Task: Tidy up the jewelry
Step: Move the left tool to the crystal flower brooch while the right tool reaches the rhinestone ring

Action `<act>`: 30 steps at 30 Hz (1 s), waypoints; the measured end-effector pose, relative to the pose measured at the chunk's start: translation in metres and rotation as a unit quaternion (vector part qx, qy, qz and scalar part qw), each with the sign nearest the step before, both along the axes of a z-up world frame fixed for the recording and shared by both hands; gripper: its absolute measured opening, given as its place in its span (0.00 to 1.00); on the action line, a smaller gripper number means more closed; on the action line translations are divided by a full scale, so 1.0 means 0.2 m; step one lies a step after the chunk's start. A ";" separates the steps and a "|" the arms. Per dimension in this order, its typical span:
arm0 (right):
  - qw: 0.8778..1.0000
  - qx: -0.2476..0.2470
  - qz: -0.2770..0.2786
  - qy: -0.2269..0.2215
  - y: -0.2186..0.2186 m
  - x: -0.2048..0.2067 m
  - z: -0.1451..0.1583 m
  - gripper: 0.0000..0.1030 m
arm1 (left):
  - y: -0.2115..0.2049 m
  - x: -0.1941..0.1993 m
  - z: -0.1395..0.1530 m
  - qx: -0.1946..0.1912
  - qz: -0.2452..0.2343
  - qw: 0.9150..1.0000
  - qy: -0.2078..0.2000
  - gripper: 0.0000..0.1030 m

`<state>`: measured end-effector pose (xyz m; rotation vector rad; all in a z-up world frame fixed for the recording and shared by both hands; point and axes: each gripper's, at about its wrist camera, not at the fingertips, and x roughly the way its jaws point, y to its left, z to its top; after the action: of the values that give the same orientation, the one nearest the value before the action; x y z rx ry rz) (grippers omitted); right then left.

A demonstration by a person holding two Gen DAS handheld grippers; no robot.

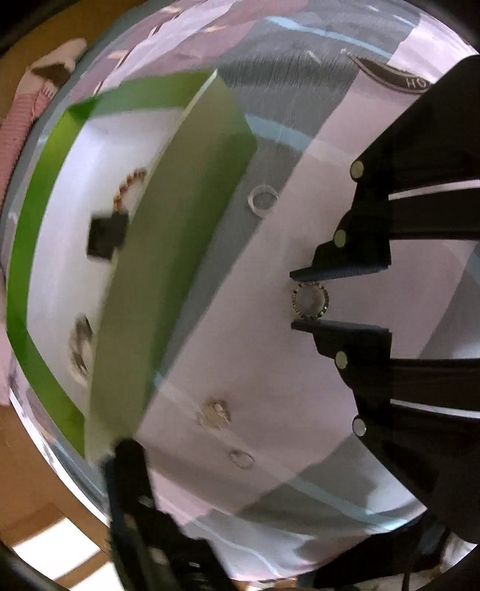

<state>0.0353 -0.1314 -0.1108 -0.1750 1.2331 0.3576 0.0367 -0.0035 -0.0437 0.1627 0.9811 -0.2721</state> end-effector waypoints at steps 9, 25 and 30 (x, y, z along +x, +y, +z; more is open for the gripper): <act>0.996 0.054 -0.072 -0.020 -0.19 0.04 0.07 0.47 | 0.00 0.03 -0.12 0.001 -0.006 0.998 0.064 0.41; 0.999 0.014 -0.043 -0.007 -0.13 0.01 -0.04 0.47 | -0.09 0.03 -0.34 0.041 -0.026 0.992 0.120 0.49; 0.999 0.015 -0.030 -0.029 -0.08 0.00 -0.03 0.20 | -0.08 0.02 -0.34 0.036 -0.029 0.993 0.111 0.33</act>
<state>0.0352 -0.1473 -0.1175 -0.1218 1.1725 0.3171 0.0413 -0.0194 -0.1120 0.2309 1.2089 -0.3132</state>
